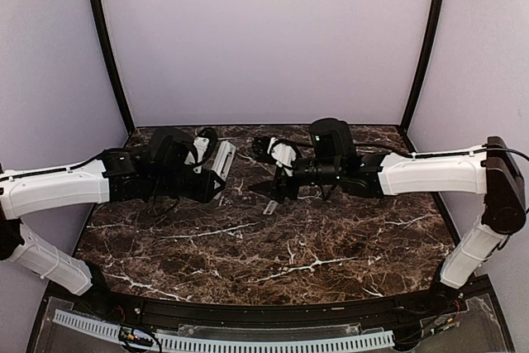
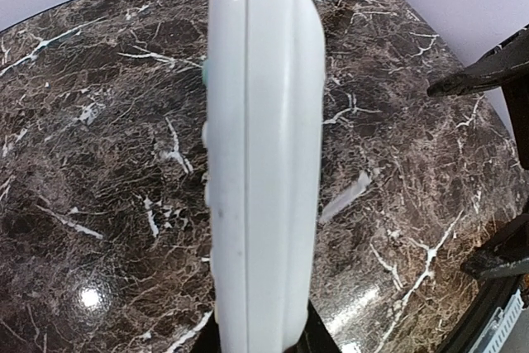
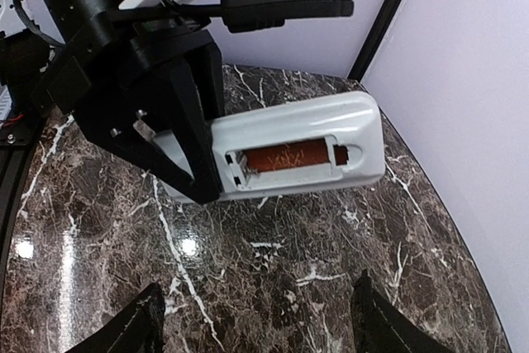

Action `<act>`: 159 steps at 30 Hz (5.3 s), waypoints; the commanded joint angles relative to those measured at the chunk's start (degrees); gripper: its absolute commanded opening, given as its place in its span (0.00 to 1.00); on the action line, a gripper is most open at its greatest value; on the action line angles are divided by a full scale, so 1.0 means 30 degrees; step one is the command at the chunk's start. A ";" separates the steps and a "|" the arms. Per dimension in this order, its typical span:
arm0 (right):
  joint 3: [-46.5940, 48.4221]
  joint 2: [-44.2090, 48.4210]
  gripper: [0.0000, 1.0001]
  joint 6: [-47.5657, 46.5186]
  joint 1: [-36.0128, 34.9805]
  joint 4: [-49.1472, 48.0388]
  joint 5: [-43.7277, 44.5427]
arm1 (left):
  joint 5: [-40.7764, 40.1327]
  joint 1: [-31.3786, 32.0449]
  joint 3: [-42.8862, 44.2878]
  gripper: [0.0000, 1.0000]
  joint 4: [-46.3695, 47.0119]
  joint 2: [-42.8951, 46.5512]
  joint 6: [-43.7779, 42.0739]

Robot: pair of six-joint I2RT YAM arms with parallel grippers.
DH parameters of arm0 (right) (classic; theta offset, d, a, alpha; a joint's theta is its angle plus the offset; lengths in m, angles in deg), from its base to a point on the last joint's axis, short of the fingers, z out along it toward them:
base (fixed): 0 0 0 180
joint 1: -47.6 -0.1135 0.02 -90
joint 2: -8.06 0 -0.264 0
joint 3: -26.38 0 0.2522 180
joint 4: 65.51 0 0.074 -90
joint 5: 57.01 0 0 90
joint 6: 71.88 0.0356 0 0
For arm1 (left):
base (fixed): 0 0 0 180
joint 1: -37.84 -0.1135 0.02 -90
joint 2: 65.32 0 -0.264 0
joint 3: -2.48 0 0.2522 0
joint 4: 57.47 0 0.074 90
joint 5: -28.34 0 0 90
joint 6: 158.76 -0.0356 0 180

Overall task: Load the batteries into the remote control
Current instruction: Pass from the left arm to the right, then place the remote control without batteries at the center of the board.

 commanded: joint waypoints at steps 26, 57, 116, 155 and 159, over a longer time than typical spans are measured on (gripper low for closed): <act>0.2960 0.3552 0.82 0.0386 0.0100 0.5674 -0.3306 | 0.8436 -0.0413 -0.0676 0.00 -0.0566 0.3913 -0.8209; 0.4401 0.1630 0.90 -1.9912 -0.5811 0.8992 0.9893 | 1.3013 -0.0284 0.3083 0.00 -0.5785 0.0112 -0.6426; 0.4101 -0.0543 0.61 -2.1147 -0.6076 0.6508 1.2346 | 1.3464 -0.0478 0.2606 0.00 -0.4979 0.0194 -0.6123; 0.2145 -0.3098 0.15 -0.1773 -0.6590 1.1974 0.8008 | 0.4773 -0.2615 0.2394 0.83 -0.6385 0.2809 -0.5513; 0.2109 -0.4420 0.16 -0.0538 -0.6581 1.1860 0.7099 | 0.4078 -0.3419 0.2023 0.84 -0.6151 0.3424 -0.5261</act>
